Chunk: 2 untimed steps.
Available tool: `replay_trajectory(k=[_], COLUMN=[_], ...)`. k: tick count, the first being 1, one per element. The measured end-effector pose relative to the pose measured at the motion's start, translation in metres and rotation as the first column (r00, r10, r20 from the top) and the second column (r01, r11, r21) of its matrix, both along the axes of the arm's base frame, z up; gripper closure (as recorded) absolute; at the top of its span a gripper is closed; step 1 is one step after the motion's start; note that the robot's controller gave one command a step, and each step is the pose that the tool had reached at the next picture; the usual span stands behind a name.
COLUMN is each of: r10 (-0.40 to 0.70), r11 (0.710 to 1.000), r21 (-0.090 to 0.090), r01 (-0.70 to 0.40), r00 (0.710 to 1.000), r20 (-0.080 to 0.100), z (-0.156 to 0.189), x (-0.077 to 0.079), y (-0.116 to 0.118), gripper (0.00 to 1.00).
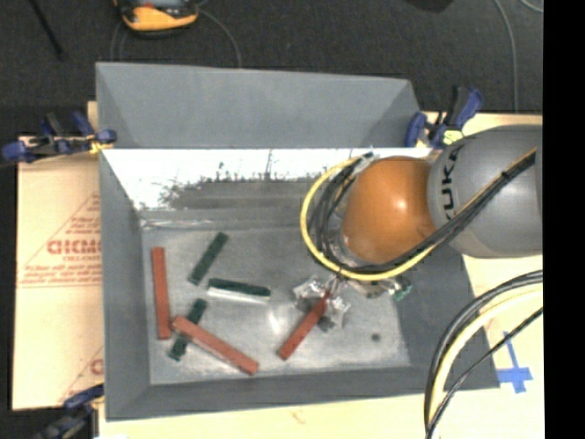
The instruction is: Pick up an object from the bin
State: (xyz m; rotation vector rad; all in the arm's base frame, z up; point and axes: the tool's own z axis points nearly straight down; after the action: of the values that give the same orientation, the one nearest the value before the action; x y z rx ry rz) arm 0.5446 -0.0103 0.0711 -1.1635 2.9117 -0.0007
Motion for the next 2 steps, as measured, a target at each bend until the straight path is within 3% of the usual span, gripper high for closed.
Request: replay_trajectory(k=[1,2], r10=[-0.023,-0.025], r11=[1.0,1.0], r21=[0.0,0.001], r01=[0.023,0.025], r00=[1.0,1.0], r20=[-0.002,-0.003], z=[0.106,0.106], x=[0.0117,0.0116], y=[-0.0274,-0.0266], gripper=[1.0,1.0])
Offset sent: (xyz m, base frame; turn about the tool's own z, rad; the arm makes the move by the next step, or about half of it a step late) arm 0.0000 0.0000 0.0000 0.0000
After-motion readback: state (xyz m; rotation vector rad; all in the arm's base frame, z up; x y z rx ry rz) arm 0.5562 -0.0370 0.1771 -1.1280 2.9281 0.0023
